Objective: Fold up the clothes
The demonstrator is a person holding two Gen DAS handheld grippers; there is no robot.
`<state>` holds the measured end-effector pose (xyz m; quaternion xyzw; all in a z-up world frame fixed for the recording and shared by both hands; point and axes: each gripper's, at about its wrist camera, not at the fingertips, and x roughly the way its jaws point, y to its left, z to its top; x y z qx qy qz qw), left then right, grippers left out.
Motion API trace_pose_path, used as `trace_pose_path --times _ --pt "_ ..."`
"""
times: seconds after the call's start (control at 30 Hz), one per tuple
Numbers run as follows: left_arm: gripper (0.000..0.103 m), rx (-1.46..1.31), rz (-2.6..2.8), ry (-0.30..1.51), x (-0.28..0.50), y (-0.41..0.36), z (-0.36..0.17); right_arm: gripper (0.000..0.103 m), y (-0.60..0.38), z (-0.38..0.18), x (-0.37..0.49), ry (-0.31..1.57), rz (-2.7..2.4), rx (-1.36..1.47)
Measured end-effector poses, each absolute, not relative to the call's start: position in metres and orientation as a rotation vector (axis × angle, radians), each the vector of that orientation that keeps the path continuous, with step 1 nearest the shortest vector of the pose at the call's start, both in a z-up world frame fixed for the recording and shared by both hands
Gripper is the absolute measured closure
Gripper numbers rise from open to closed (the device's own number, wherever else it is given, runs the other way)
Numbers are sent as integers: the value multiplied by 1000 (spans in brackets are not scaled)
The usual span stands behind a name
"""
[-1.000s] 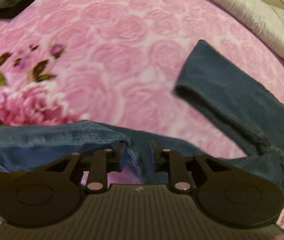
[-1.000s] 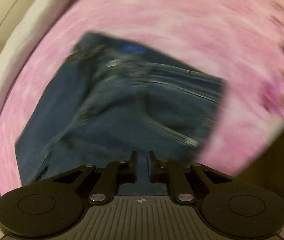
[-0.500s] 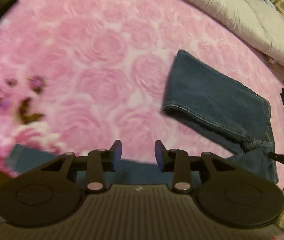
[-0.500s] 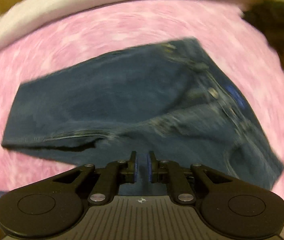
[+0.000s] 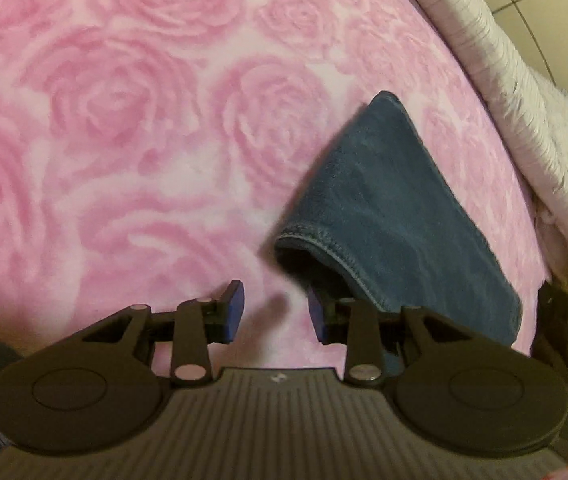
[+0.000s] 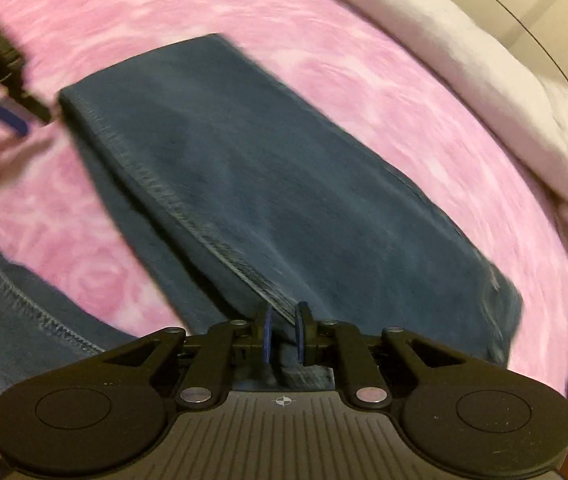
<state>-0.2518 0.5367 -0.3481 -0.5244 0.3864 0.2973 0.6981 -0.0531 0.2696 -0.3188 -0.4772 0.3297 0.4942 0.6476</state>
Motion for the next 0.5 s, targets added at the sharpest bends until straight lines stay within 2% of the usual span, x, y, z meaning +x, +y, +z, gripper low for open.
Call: trace_pose_path --times 0.23,0.4,0.5 --pt "74 -1173 701 844 -249 528 -351 92 269 -339 -65 551 1251 -1269" --pt "74 -1181 722 832 -252 523 -349 92 271 -327 -24 819 1237 -906" --pt "74 -1158 723 841 -251 520 -348 92 269 -323 -21 797 1247 -916"
